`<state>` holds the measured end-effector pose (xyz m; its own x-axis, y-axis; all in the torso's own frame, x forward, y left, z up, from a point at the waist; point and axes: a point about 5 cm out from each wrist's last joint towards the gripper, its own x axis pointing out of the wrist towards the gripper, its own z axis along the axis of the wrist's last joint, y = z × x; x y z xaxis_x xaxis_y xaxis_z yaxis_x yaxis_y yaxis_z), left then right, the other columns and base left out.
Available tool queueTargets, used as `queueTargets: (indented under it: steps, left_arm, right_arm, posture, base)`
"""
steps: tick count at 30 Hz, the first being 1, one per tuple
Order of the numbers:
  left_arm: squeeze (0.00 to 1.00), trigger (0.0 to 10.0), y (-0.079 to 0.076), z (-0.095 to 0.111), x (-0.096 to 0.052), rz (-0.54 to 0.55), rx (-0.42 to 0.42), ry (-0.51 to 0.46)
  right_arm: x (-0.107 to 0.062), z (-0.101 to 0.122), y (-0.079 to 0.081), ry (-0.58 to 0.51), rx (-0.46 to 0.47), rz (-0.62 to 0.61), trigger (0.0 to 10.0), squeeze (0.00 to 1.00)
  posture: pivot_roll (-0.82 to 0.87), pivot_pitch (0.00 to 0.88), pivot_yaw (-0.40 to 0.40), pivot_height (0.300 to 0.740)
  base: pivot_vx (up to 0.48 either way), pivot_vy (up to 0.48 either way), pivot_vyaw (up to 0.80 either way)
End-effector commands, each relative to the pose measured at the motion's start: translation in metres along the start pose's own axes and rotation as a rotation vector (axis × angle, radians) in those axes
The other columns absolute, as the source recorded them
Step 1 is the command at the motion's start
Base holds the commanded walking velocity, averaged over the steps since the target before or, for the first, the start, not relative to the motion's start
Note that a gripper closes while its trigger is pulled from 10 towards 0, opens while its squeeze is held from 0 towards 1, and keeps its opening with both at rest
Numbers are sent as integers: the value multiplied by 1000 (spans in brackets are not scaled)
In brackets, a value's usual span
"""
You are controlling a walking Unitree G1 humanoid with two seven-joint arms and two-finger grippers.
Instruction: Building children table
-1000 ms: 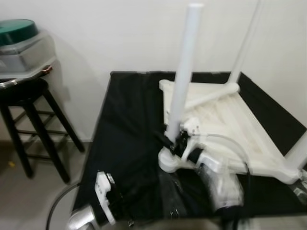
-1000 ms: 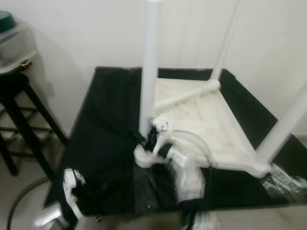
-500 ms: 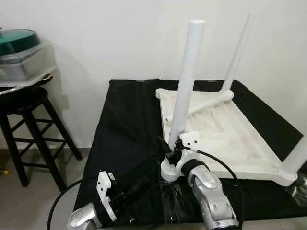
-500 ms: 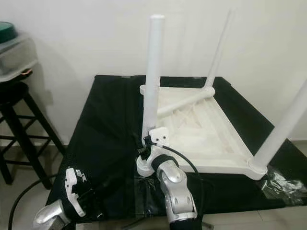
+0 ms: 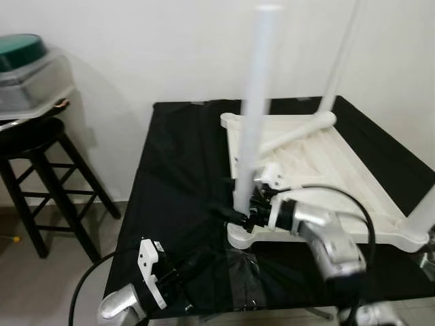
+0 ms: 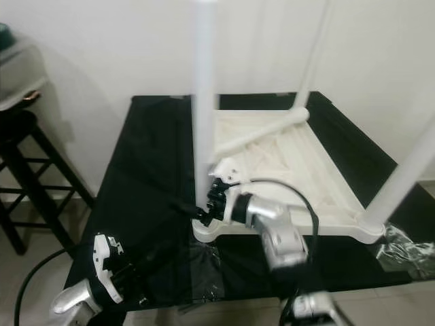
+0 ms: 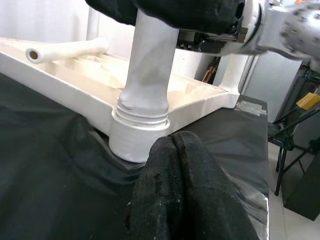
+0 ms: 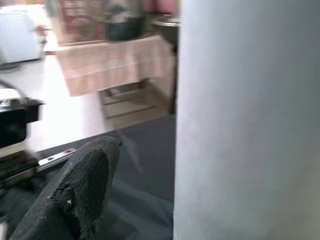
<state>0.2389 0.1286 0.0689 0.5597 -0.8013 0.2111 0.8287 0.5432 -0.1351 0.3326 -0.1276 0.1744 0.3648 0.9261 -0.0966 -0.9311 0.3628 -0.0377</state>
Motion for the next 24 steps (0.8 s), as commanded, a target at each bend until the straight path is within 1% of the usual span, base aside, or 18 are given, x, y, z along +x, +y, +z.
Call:
queueTargets:
  steps: [1,2,3,5,6,7,8,10,12,15,17,18,19,20,21,22,23,24]
  left_arm:
    - [0,10000,0,-4,-2,2,-5,15]
    - [0,10000,0,-4,-2,2,-5,15]
    - [0,10000,0,-4,-2,2,-4,15]
    - [0,10000,0,-4,-2,2,-4,15]
    - [0,10000,0,-4,-2,4,-2,15]
    - [0,10000,0,-4,-2,4,-2,15]
    - [0,10000,0,-4,-1,8,1,15]
    - [0,10000,0,-4,-1,8,1,15]
    - [0,10000,1,-5,0,13,3,15]
    - [0,10000,2,-6,1,12,2,16]
    - [0,10000,3,-6,2,7,1,20]
    - [0,10000,3,-6,2,7,1,20]
    - [0,10000,4,-6,3,4,1,22]
    - [0,10000,4,-6,3,4,1,22]
    - [0,10000,5,-5,3,1,5,24]
    - [0,10000,7,-3,3,3,12,25]
    - [0,10000,7,-3,3,3,12,25]
    - [0,10000,8,-1,3,14,23,21]
  right_arm:
    - [8,-1,-3,13,11,87,10000,0]
    - [8,-1,-3,13,11,87,10000,0]
    - [8,1,-6,17,21,102,10000,0]
    - [8,1,-6,17,21,102,10000,0]
    - [9,2,-9,16,43,128,2431,0]
    - [9,2,-9,16,43,128,2431,0]
    - [9,-1,-11,20,67,140,0,0]
    - [9,-1,-11,20,67,140,0,0]
    - [4,-6,-12,13,101,122,0,0]
    - [-1,-9,-12,6,106,103,0,0]
    - [-9,-14,-11,4,91,47,0,0]
    - [-9,-14,-11,4,91,47,0,0]
    - [-13,-18,-13,20,78,-10,0,0]
    - [-13,-18,-13,20,78,-10,0,0]
    - [-15,-24,-12,46,63,-94,0,0]
    - [-9,-33,-11,52,81,-258,0,0]
    - [-9,-33,-11,52,81,-258,0,0]
    - [1,-50,-2,38,188,-631,0,0]
  posture:
    - [81,0,-14,740]
    - [81,0,-14,740]
    - [81,0,-14,740]
    - [81,0,-14,740]
    - [91,0,-22,740]
    - [91,0,-22,740]
    - [97,0,-35,740]
    - [97,0,-35,740]
    - [79,0,-30,740]
    - [69,0,-19,740]
    - [58,0,-5,740]
    - [58,0,-5,740]
    - [44,0,7,740]
    - [44,0,7,740]
    - [36,0,2,740]
    - [32,0,-10,740]
    - [32,0,-10,740]
    - [22,0,-3,740]
  base:
    - [0,0,0]
    - [0,0,0]
    - [0,0,0]
    - [0,0,0]
    - [0,0,0]
    - [0,0,0]
    - [0,0,0]
    - [0,0,0]
    - [0,0,0]
    - [0,0,0]
    - [0,0,0]
    - [0,0,0]
    - [0,0,0]
    - [0,0,0]
    - [0,0,0]
    - [0,0,0]
    - [0,0,0]
    - [0,0,0]
